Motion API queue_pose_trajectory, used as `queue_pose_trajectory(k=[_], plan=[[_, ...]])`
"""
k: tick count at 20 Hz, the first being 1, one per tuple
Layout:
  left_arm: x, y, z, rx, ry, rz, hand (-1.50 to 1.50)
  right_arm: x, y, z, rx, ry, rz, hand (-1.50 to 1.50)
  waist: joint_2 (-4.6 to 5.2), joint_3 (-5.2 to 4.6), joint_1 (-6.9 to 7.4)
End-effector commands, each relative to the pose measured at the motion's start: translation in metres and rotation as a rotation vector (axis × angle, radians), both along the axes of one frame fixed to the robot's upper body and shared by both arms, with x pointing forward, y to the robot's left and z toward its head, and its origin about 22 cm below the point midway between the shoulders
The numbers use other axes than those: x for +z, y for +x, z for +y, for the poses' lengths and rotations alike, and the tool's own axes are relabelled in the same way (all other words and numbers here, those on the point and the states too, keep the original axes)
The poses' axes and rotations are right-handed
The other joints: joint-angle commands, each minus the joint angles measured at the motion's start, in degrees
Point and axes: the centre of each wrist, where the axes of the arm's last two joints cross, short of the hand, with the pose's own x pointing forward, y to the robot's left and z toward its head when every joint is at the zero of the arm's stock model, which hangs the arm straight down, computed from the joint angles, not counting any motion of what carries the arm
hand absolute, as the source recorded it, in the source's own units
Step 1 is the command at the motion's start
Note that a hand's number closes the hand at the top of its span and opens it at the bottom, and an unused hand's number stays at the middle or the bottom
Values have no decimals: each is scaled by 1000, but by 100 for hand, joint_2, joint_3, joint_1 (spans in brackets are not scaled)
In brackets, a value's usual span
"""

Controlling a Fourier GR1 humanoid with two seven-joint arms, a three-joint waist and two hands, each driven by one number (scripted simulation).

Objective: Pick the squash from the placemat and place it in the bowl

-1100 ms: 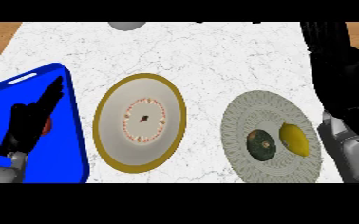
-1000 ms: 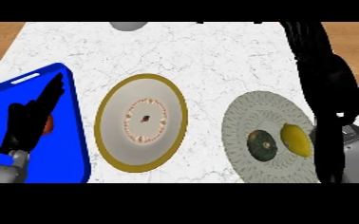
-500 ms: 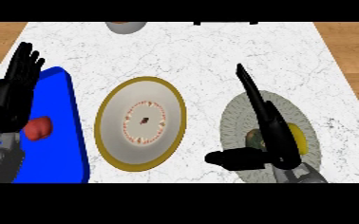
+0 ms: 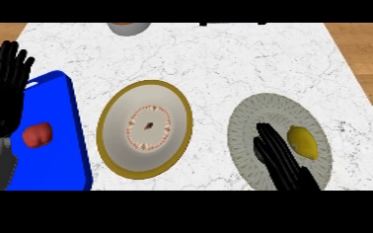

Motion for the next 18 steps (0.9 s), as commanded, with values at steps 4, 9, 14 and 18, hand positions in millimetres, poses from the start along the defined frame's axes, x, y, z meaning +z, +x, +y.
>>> queue_pose_trajectory(k=[4, 9, 14, 18], plan=[[-6, 0, -1, 0, 0, -7, 0, 59, -36, -33, -172, -290, 137, -150, 29, -13, -19], [-6, -1, -6, -11, 4, -12, 0, 73, -49, -39, -168, -554, 351, -150, 48, -13, 107], [6, 9, -3, -22, 3, -24, 0, 101, -52, -41, -130, -730, 448, -150, 70, -4, 117], [-12, 18, -19, -32, -4, -16, 0, 97, -45, -37, -130, -740, 516, -150, 74, 9, 118]])
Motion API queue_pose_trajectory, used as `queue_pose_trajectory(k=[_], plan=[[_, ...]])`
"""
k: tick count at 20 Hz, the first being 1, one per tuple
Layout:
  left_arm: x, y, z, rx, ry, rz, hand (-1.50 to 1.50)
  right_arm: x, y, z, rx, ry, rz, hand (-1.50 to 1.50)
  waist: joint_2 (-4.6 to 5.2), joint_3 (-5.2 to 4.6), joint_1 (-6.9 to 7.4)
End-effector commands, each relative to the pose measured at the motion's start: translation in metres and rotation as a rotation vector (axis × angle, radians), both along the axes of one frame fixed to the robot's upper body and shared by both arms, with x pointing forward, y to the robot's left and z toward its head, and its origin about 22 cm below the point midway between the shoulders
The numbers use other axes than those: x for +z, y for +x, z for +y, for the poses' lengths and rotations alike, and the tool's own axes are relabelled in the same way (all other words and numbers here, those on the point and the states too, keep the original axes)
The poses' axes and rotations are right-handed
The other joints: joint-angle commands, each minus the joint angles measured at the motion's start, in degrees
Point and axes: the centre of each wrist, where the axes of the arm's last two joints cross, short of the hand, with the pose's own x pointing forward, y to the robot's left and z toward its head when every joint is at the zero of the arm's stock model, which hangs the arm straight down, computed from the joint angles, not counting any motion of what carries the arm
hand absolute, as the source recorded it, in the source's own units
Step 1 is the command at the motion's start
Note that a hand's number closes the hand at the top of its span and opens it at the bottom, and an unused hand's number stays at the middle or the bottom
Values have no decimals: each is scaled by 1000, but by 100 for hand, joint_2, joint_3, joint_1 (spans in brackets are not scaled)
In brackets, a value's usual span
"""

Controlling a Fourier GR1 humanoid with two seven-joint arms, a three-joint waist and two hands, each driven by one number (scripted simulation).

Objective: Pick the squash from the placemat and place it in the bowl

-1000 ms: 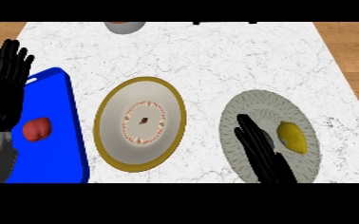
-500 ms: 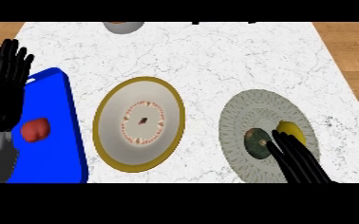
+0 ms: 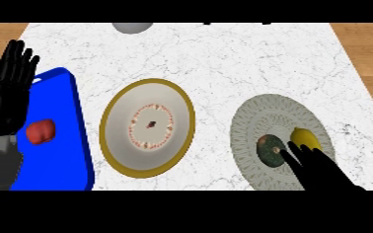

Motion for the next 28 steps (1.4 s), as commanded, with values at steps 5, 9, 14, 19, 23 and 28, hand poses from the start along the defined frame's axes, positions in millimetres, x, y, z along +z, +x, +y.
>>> queue_pose_trajectory(k=[5, 9, 14, 19, 23, 28], plan=[[3, 2, 9, -11, -8, 4, 0, 22, 1, 7, -9, 35, 74, -150, 3, 16, 54], [0, -3, -21, -9, -14, 3, 0, 31, 8, 1, 2, 26, 76, -150, -2, 18, 64], [-7, 1, 2, -11, -23, 1, 0, 0, 34, 5, -32, 75, 109, -150, 8, 18, 73], [15, -3, -8, 8, 2, 13, 0, -27, 50, -5, -69, 37, 127, -150, 3, 20, 83], [6, 15, -5, -3, 2, -1, 0, -51, 46, 3, -69, 49, 108, -150, 7, 19, 45], [-19, 6, -10, -13, 12, -13, 0, -48, 44, -33, -22, 68, 99, -150, 3, 19, 34]])
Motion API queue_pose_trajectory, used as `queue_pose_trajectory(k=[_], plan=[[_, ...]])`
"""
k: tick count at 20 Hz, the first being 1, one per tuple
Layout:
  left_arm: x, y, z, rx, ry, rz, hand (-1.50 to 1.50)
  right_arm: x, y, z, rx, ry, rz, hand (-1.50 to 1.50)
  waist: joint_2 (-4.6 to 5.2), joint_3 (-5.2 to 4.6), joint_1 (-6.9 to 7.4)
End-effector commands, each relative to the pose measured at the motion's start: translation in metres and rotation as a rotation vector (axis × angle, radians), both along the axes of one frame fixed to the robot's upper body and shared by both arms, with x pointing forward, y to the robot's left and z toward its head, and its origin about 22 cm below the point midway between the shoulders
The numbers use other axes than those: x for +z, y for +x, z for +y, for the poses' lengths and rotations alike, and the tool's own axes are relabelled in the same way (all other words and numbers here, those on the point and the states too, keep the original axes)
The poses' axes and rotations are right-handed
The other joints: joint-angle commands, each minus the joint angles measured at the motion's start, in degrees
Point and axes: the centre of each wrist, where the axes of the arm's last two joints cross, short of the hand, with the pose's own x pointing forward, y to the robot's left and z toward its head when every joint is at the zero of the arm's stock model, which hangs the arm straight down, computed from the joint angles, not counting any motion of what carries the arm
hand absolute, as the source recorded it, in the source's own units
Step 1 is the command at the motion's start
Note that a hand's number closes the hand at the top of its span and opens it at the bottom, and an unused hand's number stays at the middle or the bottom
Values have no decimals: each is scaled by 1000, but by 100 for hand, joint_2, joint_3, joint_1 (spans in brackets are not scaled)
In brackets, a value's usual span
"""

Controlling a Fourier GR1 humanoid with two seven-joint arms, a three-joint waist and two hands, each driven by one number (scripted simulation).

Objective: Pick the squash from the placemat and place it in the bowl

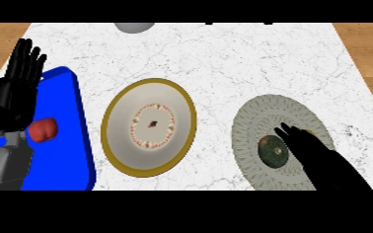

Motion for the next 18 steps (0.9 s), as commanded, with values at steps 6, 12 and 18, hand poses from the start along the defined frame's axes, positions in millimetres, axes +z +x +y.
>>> queue_pose_trajectory(k=[6, 12, 18], plan=[[17, 12, 1, -13, -17, 15, 0, -36, 15, 1, 76, 23, -3, -150, 2, 0, 8], [0, 6, 10, -3, -1, -2, 0, -45, 26, -2, 34, -8, 26, -150, 2, -1, 11], [-6, -19, -1, -11, -8, -8, 0, -62, 24, 20, 43, -20, 34, -150, -3, -1, 30]])
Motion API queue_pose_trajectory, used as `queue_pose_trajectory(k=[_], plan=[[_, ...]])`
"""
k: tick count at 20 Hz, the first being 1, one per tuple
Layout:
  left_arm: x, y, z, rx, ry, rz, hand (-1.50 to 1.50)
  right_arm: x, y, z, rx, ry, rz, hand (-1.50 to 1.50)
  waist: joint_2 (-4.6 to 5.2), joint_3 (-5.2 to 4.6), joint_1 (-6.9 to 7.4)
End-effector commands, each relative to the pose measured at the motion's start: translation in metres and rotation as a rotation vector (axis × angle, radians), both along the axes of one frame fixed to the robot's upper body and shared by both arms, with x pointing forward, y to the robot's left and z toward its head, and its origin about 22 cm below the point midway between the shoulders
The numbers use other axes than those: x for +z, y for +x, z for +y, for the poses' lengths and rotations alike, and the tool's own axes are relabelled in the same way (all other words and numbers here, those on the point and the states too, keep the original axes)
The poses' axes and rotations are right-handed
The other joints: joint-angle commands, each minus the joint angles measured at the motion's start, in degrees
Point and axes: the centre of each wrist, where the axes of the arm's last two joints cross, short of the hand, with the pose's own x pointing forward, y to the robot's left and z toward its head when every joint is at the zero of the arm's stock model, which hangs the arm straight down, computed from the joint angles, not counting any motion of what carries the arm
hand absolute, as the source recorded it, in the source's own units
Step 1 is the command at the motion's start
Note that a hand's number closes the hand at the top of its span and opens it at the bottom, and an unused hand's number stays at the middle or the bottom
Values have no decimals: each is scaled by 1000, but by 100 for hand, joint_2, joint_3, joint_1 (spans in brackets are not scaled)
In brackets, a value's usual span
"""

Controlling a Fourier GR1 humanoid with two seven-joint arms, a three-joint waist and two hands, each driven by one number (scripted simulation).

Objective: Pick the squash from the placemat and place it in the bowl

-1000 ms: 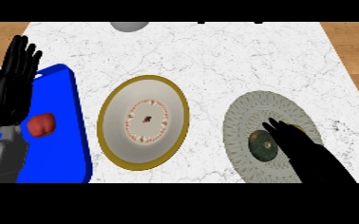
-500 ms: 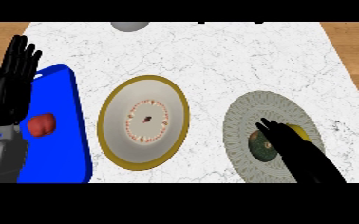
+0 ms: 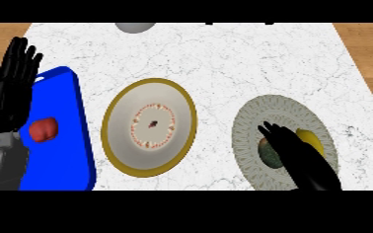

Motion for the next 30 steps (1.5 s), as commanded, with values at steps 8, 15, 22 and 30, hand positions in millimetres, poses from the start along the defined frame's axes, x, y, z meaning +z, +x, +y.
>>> queue_pose_trajectory(k=[8, 15, 22, 30], plan=[[9, -5, -1, 11, -17, 8, 0, -29, 19, -22, -55, -28, 36, -150, 0, 0, 7], [7, 0, 12, -5, -6, 9, 0, -44, 33, -9, -29, -55, 8, 150, 3, 0, 3], [-7, 6, 0, 11, 23, -1, 0, -42, 43, -10, 15, -8, -120, 150, 6, -1, -5], [-2, 10, -1, 27, 10, -5, 0, -31, 2, -56, -107, -78, -131, 150, -3, -1, -79]])
